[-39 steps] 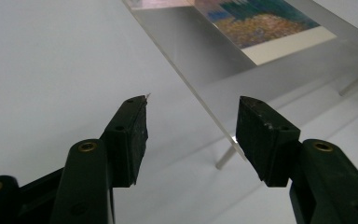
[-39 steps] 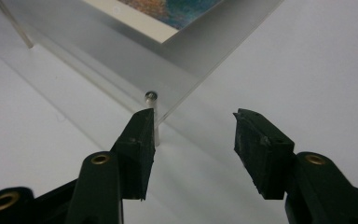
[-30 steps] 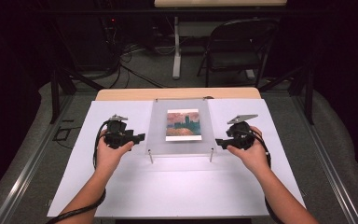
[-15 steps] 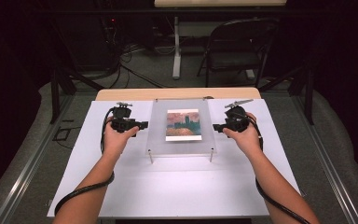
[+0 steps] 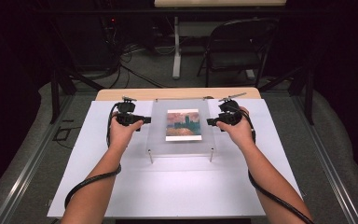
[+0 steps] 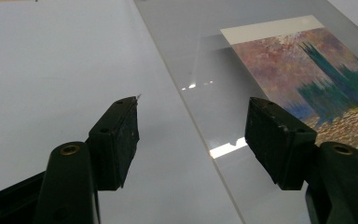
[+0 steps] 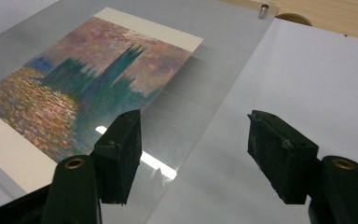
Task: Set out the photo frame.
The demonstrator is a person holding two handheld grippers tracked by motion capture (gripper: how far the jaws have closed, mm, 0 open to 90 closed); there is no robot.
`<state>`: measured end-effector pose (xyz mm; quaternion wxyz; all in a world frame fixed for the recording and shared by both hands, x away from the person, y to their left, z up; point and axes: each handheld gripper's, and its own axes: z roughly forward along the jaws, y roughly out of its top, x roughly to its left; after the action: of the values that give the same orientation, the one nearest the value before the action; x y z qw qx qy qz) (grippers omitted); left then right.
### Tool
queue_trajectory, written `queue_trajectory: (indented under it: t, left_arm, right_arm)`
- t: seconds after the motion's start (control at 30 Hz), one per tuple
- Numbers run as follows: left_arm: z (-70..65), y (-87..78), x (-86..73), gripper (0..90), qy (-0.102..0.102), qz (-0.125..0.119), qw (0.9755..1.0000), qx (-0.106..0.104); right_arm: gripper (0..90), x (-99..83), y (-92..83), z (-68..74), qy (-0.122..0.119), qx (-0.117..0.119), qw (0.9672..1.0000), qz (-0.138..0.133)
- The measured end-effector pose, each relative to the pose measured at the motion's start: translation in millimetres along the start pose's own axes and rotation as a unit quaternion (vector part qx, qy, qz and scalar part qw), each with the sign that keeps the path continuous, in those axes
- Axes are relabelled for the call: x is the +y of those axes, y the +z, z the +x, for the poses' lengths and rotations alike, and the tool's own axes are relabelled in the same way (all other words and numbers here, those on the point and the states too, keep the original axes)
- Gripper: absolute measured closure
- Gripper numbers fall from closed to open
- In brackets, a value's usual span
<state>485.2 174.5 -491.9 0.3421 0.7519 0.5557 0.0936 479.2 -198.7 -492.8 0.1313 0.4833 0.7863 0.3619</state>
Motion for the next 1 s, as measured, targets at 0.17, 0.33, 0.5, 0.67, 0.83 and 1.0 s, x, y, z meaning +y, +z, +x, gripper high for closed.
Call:
queue_trajectory:
  t: [0.17, 0.33, 0.5, 0.67, 0.83, 1.0]
  left_arm:
    - [-2.3, 5.3, 3.6, 35.2, -0.001, 0.003, 1.0, -0.002]
    - [-5.8, 15.4, 8.4, 35.6, 0.003, 0.015, 0.9999, -0.007]
    - [-9.6, 24.1, 9.7, 35.5, 0.003, 0.028, 0.9996, -0.009]
    - [-10.9, 32.3, 9.5, 35.5, -0.002, 0.038, 0.9991, -0.019]
    - [-13.9, 38.2, 8.0, 35.6, -0.002, 0.047, 0.9986, -0.024]
    - [-14.7, 41.1, 6.6, 35.5, -0.006, 0.047, 0.9985, -0.029]
  right_arm:
    - [35.0, 2.6, 5.4, -2.3, 0.012, 0.008, 0.9999, -0.001]
    - [35.0, 2.7, 11.2, -2.9, 0.015, 0.013, 0.9998, 0.009]
    - [35.0, 3.0, 18.0, -5.3, 0.03, 0.023, 0.9992, 0.015]
    - [35.0, 5.1, 25.7, -4.0, 0.04, 0.037, 0.9981, 0.028]
    - [35.0, 5.8, 31.8, -1.0, 0.045, 0.045, 0.9974, 0.035]
    - [34.3, 3.2, 37.3, 0.1, 0.046, 0.045, 0.9971, 0.04]
